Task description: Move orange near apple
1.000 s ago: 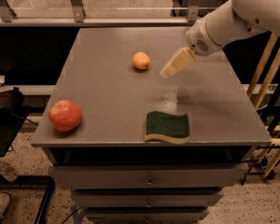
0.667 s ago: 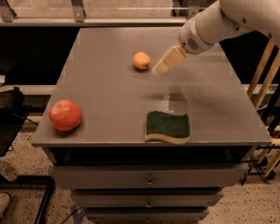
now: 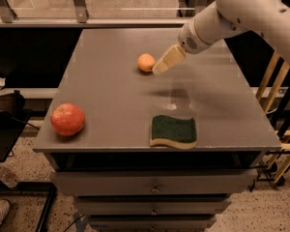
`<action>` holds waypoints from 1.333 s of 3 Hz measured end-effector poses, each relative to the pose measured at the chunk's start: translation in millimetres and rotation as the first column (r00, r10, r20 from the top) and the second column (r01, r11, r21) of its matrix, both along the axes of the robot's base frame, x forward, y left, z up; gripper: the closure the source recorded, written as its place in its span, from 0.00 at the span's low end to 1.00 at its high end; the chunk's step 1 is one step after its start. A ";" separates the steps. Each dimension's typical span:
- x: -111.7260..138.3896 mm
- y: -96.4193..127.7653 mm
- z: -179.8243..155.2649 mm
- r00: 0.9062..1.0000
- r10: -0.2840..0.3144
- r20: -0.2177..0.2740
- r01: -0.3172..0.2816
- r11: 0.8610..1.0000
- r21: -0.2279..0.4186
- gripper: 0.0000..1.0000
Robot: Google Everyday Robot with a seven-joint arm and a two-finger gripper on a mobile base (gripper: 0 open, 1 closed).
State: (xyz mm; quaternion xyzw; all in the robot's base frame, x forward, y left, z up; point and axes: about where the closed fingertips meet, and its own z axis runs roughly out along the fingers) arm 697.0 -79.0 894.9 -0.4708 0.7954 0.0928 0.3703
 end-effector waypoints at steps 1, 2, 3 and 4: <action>10.3 3.1 -4.0 1.000 0.006 -0.002 -0.006 1.000 0.000 0.00; 16.4 16.5 -8.0 0.999 0.034 -0.008 -0.034 0.999 0.008 0.00; 21.3 29.3 -17.6 0.998 0.056 -0.024 -0.056 0.998 0.002 0.00; 25.3 35.3 -26.5 0.997 0.065 -0.042 -0.065 0.998 0.001 0.00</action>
Offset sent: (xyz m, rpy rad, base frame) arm 0.0237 0.0283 -0.0086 0.0180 0.0078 0.0602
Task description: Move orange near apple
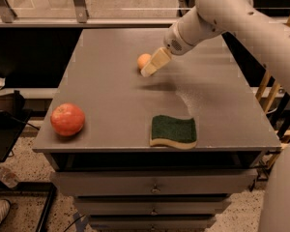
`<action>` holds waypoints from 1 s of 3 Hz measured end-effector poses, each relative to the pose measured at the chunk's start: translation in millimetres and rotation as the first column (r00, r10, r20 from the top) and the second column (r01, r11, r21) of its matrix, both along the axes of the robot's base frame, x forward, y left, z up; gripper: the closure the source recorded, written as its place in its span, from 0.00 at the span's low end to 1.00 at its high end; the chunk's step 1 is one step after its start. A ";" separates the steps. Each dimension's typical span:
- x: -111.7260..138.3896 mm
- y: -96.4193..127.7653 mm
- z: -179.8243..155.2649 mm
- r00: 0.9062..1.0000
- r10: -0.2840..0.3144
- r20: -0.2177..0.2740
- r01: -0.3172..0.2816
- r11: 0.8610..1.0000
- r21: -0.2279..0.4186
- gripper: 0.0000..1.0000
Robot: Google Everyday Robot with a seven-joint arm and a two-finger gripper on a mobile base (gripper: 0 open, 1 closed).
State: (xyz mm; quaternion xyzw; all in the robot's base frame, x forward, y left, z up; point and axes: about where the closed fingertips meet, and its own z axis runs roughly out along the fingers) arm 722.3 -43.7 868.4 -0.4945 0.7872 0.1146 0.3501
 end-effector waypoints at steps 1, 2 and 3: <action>2.8 6.8 -5.9 1.000 0.014 -0.014 -0.014 1.000 -0.002 0.00; 3.4 12.2 -9.3 0.999 0.026 -0.020 -0.026 1.000 -0.003 0.18; 4.0 15.7 -12.1 0.999 0.038 -0.025 -0.038 0.999 -0.013 0.41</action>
Offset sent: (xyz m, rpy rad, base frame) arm 0.0042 0.0142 -0.0080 -0.0047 0.0187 0.0331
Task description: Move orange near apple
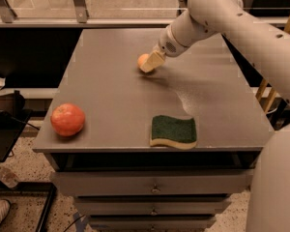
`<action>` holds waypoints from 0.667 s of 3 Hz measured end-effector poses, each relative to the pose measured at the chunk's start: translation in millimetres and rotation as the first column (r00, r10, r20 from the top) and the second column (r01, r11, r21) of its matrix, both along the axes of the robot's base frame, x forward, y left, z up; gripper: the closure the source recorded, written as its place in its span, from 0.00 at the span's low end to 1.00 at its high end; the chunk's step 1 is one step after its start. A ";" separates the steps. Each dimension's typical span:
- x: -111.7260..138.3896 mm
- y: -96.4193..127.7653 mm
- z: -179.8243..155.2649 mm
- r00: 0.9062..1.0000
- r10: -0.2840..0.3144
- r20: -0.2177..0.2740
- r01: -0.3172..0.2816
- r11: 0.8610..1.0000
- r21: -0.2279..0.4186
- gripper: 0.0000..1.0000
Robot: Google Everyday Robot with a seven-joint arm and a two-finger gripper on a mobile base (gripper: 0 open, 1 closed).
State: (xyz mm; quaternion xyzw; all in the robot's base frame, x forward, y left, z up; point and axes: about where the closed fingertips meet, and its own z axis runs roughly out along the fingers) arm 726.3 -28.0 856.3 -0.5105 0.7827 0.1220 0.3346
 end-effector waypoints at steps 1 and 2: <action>0.7 4.3 -0.4 1.000 0.015 -0.002 -0.015 1.000 -0.002 0.64; 0.0 9.0 2.3 0.999 0.039 0.002 -0.039 0.999 0.000 0.88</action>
Offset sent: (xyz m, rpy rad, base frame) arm -0.0007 0.0101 0.0113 0.0029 -0.0147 0.0613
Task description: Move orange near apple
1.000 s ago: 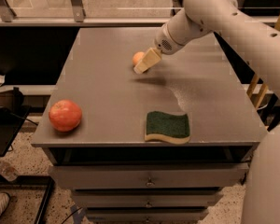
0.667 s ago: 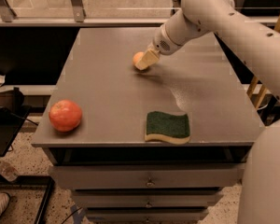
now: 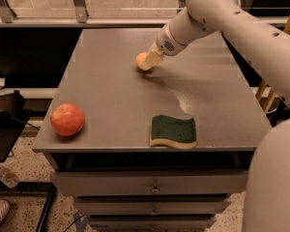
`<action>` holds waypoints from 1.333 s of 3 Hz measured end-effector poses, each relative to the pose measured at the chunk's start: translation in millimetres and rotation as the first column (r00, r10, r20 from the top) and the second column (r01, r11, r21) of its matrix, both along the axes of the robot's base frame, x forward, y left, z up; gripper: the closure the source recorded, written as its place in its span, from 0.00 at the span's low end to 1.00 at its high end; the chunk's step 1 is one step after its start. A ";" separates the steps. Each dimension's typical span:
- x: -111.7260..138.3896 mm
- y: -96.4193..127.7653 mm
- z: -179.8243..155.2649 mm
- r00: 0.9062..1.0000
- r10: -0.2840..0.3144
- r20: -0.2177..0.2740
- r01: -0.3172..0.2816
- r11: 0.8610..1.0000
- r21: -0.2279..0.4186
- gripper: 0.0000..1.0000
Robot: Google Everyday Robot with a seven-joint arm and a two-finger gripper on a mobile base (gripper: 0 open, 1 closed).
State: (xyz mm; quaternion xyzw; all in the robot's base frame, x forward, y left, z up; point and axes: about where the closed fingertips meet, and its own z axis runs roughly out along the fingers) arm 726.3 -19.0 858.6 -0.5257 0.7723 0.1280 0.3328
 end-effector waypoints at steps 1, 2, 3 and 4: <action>-8.1 -7.4 20.2 0.998 0.047 0.039 -0.046 0.999 -0.014 1.00; -32.6 -19.3 45.1 0.984 0.158 0.078 -0.155 0.987 -0.053 1.00; -72.9 -18.6 57.8 0.941 0.333 0.068 -0.328 0.942 -0.078 1.00; -85.9 -19.2 52.1 0.918 0.395 0.043 -0.390 0.916 -0.098 1.00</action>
Offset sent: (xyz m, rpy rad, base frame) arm -0.0658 -0.0399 0.0758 -0.1057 -0.1393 0.3099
